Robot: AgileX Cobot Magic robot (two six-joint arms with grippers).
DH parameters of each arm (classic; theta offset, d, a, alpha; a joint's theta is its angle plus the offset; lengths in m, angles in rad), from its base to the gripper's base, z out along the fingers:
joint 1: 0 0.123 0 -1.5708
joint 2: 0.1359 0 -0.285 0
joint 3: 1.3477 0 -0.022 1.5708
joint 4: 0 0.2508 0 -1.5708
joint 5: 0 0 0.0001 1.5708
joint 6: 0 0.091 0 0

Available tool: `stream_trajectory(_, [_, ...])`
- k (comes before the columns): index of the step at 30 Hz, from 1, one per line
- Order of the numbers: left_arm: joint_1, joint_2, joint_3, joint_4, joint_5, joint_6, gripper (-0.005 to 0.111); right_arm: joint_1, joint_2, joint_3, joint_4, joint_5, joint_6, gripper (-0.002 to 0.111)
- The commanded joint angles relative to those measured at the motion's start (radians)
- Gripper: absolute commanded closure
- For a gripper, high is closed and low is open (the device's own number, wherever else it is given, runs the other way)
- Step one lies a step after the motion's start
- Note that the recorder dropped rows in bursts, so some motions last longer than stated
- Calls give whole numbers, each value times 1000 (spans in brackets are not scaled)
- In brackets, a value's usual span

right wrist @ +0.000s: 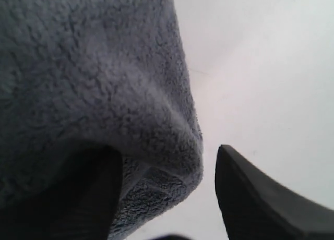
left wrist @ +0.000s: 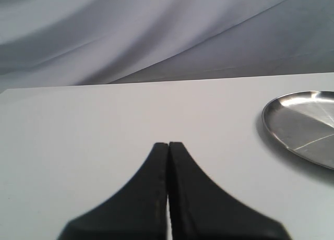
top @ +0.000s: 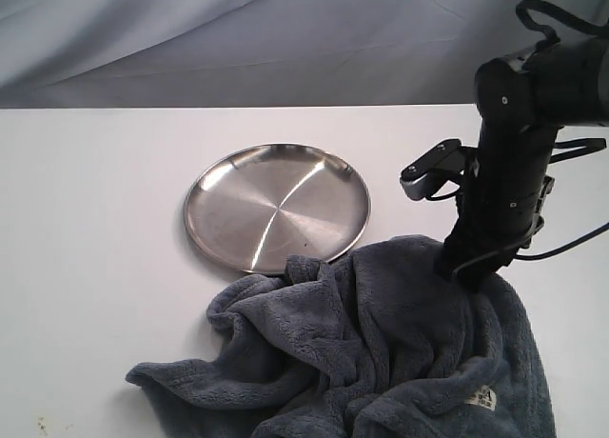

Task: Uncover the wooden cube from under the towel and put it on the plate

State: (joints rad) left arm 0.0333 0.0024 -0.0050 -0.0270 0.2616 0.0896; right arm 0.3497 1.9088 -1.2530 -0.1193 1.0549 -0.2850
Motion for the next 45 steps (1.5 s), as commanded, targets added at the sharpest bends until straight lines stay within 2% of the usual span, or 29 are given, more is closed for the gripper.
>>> stream_trajectory(1, [2, -2, 5, -8, -2, 1, 107, -4, 7, 50, -1, -90, -16, 57])
stream_trajectory(7, [2, -2, 5, -8, -2, 1, 107, -4, 7, 101, -1, -201, -21, 58])
stream_trajectory(13, [2, -2, 5, -8, -2, 1, 107, -4, 7, 111, -1, -228, -21, 66])
stream_trajectory(20, [2, -2, 5, -8, -2, 1, 107, -4, 1, 111, -25, -182, -21, 96])
stream_trajectory(24, [2, -2, 5, -8, -2, 1, 107, -4, -11, 111, -42, -161, -21, 108])
stream_trajectory(31, [2, -2, 5, -8, -2, 1, 107, -2, -135, 111, -39, -164, 1, 108])
stream_trajectory(38, [2, -2, 5, -8, -2, 1, 107, -1, -276, 111, 119, -151, -30, 108])
stream_trajectory(42, [2, -2, 5, -8, -2, 1, 107, -1, -326, 111, 182, -53, -32, 108])
stream_trajectory(45, [2, -2, 5, -8, -2, 1, 107, -1, -337, 111, 313, -4, -102, 108])
